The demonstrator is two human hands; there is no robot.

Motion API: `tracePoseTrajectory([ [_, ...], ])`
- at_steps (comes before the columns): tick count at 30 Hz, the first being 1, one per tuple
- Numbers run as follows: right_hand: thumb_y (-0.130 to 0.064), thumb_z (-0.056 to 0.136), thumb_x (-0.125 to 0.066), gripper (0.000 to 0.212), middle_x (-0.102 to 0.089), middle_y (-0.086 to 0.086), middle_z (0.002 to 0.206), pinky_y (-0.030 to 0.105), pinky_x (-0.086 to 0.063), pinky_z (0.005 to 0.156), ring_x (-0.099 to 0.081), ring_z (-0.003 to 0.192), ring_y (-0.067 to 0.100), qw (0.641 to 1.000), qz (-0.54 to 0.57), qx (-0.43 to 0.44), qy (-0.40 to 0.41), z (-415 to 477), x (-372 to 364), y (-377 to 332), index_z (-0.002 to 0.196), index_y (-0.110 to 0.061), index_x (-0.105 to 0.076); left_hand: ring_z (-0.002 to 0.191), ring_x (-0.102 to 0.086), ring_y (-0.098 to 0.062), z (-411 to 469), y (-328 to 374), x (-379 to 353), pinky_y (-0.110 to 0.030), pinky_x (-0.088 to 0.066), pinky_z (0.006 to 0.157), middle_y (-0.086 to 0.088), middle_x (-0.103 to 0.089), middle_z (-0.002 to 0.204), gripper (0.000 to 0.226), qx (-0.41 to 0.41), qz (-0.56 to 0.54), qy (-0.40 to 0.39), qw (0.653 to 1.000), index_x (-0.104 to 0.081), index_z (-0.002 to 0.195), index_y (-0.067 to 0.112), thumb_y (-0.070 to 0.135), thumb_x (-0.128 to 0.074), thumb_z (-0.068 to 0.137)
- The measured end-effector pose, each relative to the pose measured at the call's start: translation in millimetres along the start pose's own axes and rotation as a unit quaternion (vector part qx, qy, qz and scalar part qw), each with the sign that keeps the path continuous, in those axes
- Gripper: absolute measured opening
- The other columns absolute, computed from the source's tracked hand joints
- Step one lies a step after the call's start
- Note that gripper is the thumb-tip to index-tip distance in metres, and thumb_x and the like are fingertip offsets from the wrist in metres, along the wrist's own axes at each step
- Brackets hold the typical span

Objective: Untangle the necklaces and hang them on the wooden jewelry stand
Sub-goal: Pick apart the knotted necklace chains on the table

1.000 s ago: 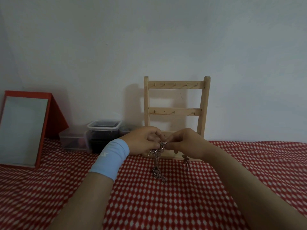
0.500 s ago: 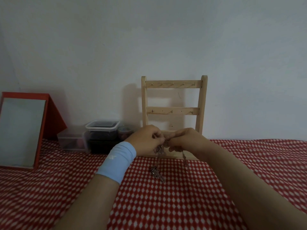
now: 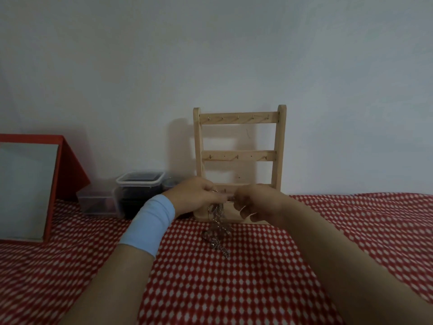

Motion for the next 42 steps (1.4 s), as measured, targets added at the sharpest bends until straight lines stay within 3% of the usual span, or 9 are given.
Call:
tracePoseTrajectory([
  [4,-0.027,0.067,-0.048,0.019,-0.050,0.000,0.067,0.033,-0.030,0.060,-0.042,0.059,0.016,0.989,0.041,-0.012,-0.143,-1.2,-7.4,3.6,0.083,-0.019,-0.044,0.069,-0.055,-0.011,-2.0,2.7,7.8,-0.021,-0.036,0.062,-0.001,-0.060,0.070,0.040,0.004,0.027,0.054,0.998,-0.063,0.064,0.012,0.042,-0.064,0.091],
  [7,-0.032,0.096,-0.038,0.025,-0.048,-0.003,0.065,0.031,-0.031,0.057,-0.042,0.057,0.013,0.990,0.011,-0.018,-0.140,1.4,-13.7,7.4,0.078,-0.019,-0.050,0.081,-0.057,-0.016,0.1,3.0,5.9,-0.029,-0.043,0.078,0.002,-0.063,0.079,0.034,-0.020,-0.213,0.072,0.974,-0.064,0.064,0.020,0.040,-0.062,0.091],
  [12,-0.032,0.104,-0.046,0.032,-0.056,-0.002,0.069,0.025,-0.035,0.053,-0.047,0.056,0.011,0.992,-0.071,-0.049,-0.092,5.3,-14.4,14.3,0.082,-0.016,-0.063,0.058,-0.039,-0.014,3.1,-2.0,0.8,-0.031,-0.036,0.067,0.005,-0.043,0.056,0.032,-0.040,-0.441,-0.004,0.897,-0.044,0.064,0.018,0.036,-0.055,0.088],
  [16,-0.005,0.091,-0.065,0.009,-0.061,0.002,0.073,0.027,-0.043,0.058,-0.054,0.060,0.012,0.993,-0.102,0.032,-0.039,5.7,-14.6,15.1,0.086,-0.013,-0.063,0.047,-0.052,-0.003,-4.2,0.6,0.0,-0.027,-0.046,0.080,0.010,-0.050,0.041,0.026,-0.030,-0.298,-0.014,0.954,-0.063,0.090,0.005,0.023,-0.047,0.100],
  [19,0.002,0.082,-0.073,0.037,-0.072,0.003,0.103,0.031,-0.057,0.078,-0.070,0.090,0.022,0.985,-0.113,0.126,-0.043,8.0,-16.2,12.9,0.114,-0.014,-0.063,0.047,-0.047,-0.004,-1.3,-0.1,0.2,-0.020,-0.045,0.065,0.012,-0.043,0.043,0.032,-0.033,-0.249,-0.021,0.968,-0.066,0.104,0.003,0.021,-0.040,0.104],
  [22,0.002,0.080,-0.077,0.050,-0.069,0.001,0.117,0.037,-0.060,0.089,-0.069,0.104,0.017,0.974,-0.140,0.177,-0.031,6.4,-16.6,9.6,0.121,-0.021,-0.060,0.056,-0.046,-0.011,3.1,-4.4,1.2,-0.021,-0.045,0.061,0.005,-0.046,0.051,0.031,-0.035,-0.326,0.005,0.945,-0.064,0.091,0.006,0.018,-0.038,0.104],
  [28,-0.001,0.092,-0.067,0.019,-0.075,0.001,0.098,0.031,-0.058,0.080,-0.071,0.088,0.016,0.971,-0.120,0.196,-0.060,2.0,-10.7,9.0,0.108,-0.009,-0.072,0.053,-0.045,-0.013,-0.8,-5.6,3.3,-0.025,-0.041,0.059,0.000,-0.054,0.064,0.028,-0.045,-0.485,-0.006,0.873,-0.056,0.085,0.008,0.018,-0.037,0.103],
  [35,-0.031,0.089,-0.058,0.037,-0.074,0.006,0.118,0.047,-0.053,0.099,-0.068,0.112,0.028,0.986,-0.005,0.142,-0.083,1.9,-22.5,4.3,0.121,-0.016,-0.070,0.056,-0.051,-0.018,0.1,-0.4,7.2,-0.025,-0.044,0.058,-0.004,-0.059,0.068,0.030,-0.062,-0.312,0.031,0.948,-0.059,0.084,0.007,0.017,-0.040,0.104],
  [42,-0.002,0.102,-0.053,0.023,-0.074,0.007,0.094,0.029,-0.057,0.067,-0.067,0.071,0.015,0.988,-0.045,0.139,-0.040,-3.9,-17.3,4.3,0.109,-0.012,-0.073,0.053,-0.053,-0.019,1.1,0.0,15.0,-0.048,-0.052,0.081,-0.002,-0.059,0.060,0.027,-0.039,-0.269,0.100,0.957,-0.064,0.079,0.008,0.016,-0.049,0.100],
])
Point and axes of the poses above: each hand's wrist, its own z-axis towards the middle knuckle, its own x-axis out of the back of the hand, y = z × x, the point moved 1 cm from there along z, towards the middle knuckle
